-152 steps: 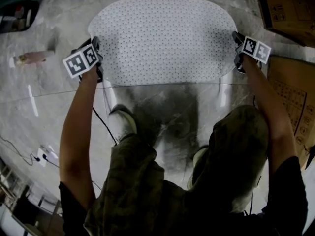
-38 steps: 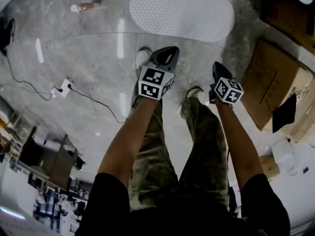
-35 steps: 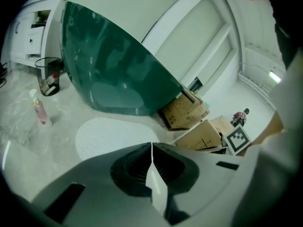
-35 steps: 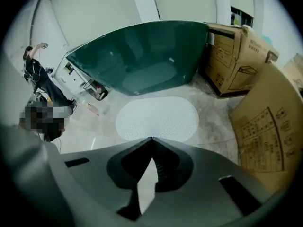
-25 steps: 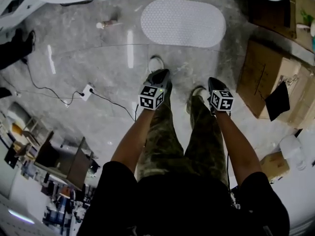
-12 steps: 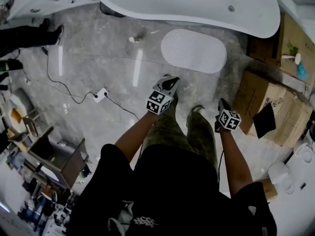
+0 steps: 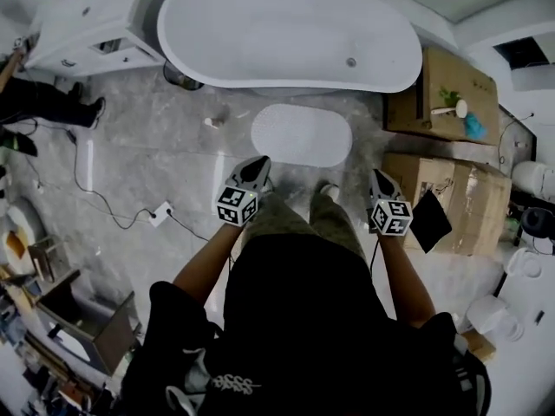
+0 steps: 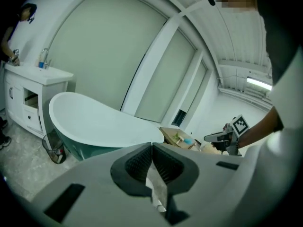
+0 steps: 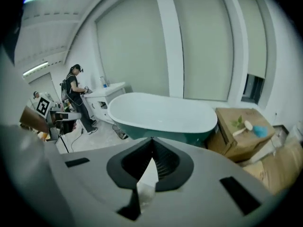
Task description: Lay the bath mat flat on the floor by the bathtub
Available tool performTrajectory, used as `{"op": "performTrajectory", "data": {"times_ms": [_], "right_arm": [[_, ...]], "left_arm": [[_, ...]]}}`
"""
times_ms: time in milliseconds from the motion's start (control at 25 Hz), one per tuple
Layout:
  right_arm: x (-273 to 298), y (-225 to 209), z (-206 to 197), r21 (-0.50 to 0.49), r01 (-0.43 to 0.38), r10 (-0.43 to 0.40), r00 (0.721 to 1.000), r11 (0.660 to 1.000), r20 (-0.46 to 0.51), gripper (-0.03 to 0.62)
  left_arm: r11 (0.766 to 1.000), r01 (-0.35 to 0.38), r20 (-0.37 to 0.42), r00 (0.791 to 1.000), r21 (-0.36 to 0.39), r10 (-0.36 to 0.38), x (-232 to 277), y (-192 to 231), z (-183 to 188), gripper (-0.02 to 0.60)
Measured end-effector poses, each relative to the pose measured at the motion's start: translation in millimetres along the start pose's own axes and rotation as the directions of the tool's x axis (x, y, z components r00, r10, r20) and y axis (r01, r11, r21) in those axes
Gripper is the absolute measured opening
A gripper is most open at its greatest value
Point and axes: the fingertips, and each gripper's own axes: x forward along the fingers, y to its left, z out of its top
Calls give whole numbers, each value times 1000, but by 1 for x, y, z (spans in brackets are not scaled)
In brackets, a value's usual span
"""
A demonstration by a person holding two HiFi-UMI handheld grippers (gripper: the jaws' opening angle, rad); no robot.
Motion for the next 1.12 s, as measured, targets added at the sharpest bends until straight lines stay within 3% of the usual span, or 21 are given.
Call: {"op": "performTrajectory", "data": {"times_ms": [160, 280, 440, 840, 1120], "right_arm": [[-29, -38, 73, -39, -31, 36, 988, 999, 150, 23], [-51, -73, 125, -67, -36, 52, 965, 997, 256, 23], [-79, -113, 169, -102, -5, 39, 939, 995, 342, 23], [-100, -153, 201, -97, 41, 3, 912, 994, 411, 23], [-100, -132, 200, -78, 61, -23, 909, 995, 415, 22]], "left_arm": [[997, -53, 100, 994, 48, 48, 16, -39, 63, 26], [994, -97, 193, 977, 41, 87, 28, -69, 103, 26], [997, -69, 258, 964, 33, 58, 52, -109, 127, 26], [981, -99, 338, 940, 166, 38, 94, -165, 190, 26], [978, -78, 339, 941, 194, 7, 82, -159, 199, 26]]}}
